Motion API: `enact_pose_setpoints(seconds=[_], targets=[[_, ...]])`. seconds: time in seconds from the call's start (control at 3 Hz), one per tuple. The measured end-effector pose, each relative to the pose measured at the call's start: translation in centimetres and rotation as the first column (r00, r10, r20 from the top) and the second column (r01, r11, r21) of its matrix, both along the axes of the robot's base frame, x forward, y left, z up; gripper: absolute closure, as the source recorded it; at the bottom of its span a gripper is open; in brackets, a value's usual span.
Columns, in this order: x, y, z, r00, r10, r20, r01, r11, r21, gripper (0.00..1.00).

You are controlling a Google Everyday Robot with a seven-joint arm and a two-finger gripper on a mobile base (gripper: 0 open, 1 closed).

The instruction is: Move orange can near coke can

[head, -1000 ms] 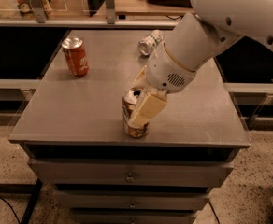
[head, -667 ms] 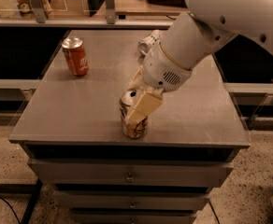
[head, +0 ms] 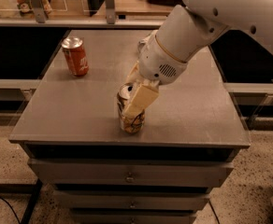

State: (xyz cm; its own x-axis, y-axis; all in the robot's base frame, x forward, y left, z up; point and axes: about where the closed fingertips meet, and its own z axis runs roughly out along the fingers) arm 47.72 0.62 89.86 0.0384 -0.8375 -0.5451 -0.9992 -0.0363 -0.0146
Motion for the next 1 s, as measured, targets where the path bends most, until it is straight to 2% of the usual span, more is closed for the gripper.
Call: enact_pose_setpoints(seconds=[0.67,1.0], targets=[[4.8,0.6,2.4,0.9994,0.007,0.033,-0.007,1.0,-0.012,0.74],[7.7,1.8,3.6,0.9985,0.022,0.049,-0.021,0.999,-0.025,0.89]])
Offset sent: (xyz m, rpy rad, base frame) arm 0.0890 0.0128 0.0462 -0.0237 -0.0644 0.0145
